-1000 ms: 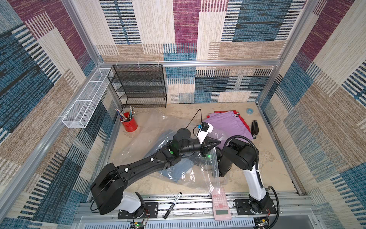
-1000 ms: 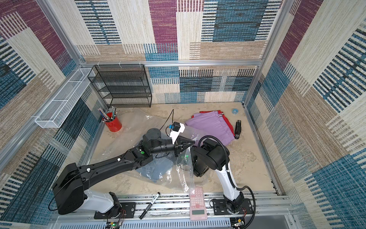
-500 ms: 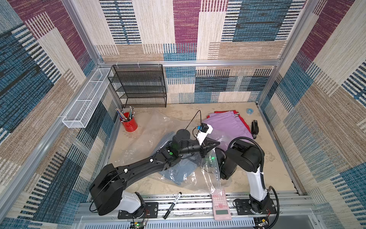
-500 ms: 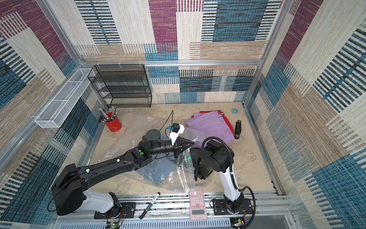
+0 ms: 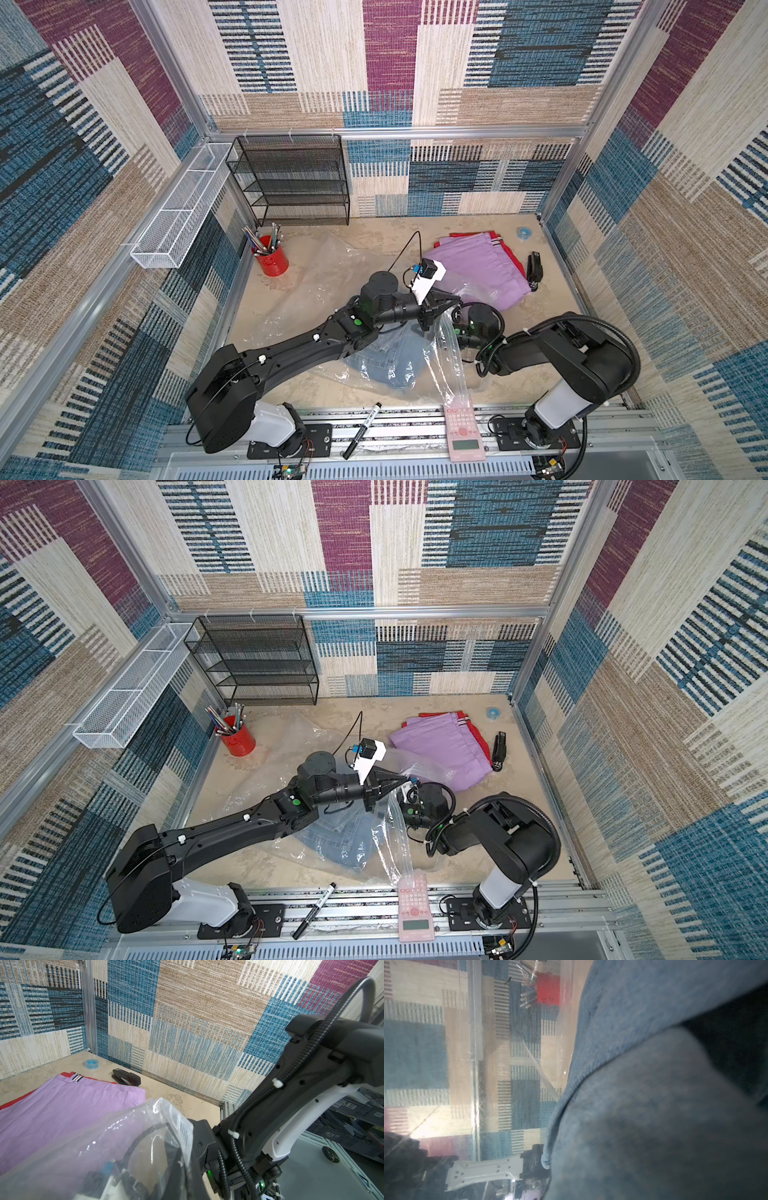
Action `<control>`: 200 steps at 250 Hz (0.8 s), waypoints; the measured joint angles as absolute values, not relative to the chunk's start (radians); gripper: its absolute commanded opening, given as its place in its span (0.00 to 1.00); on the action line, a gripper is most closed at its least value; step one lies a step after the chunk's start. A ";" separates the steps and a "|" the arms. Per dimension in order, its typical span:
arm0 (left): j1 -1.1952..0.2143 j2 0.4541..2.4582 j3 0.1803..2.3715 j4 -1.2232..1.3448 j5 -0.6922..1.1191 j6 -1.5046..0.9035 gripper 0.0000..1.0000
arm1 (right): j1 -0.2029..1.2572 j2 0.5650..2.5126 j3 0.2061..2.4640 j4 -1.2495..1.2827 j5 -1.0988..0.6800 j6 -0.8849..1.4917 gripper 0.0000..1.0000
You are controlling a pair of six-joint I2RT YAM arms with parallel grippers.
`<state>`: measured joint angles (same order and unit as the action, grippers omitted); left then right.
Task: Take the trousers out of the vacuum bag
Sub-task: Take out the trousers from the vacuum bag.
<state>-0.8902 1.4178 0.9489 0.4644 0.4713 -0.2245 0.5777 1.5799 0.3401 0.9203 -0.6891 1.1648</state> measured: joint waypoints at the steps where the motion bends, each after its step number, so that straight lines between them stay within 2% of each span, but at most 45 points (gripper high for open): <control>1: -0.890 1.418 0.949 0.464 0.471 -0.224 0.00 | 0.577 1.577 0.340 0.916 -0.689 1.162 0.05; 24: -0.890 1.419 0.954 0.459 0.470 -0.213 0.00 | 0.568 1.533 0.331 0.819 -0.690 1.109 0.08; 47: -0.890 1.420 0.957 0.455 0.471 -0.210 0.00 | 0.556 1.542 0.307 0.789 -0.690 1.092 0.17; 89: -0.890 1.420 0.961 0.444 0.474 -0.207 0.00 | 0.552 1.651 0.270 0.888 -0.714 1.111 0.48; 115: -0.890 1.418 0.961 0.439 0.474 -0.207 0.00 | 0.552 1.723 0.261 1.017 -0.738 1.155 0.72; 157: -0.890 1.405 0.961 0.433 0.474 -0.205 0.00 | 0.550 1.813 0.243 1.227 -0.760 1.238 0.76; 200: -0.890 1.403 0.961 0.429 0.473 -0.203 0.00 | 0.551 1.842 0.252 1.305 -0.757 1.287 0.76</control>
<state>-0.8902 1.4033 0.9607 0.4294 0.4732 -0.2031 0.5507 1.8420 0.2523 1.3048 -0.7574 1.2873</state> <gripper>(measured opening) 0.056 0.764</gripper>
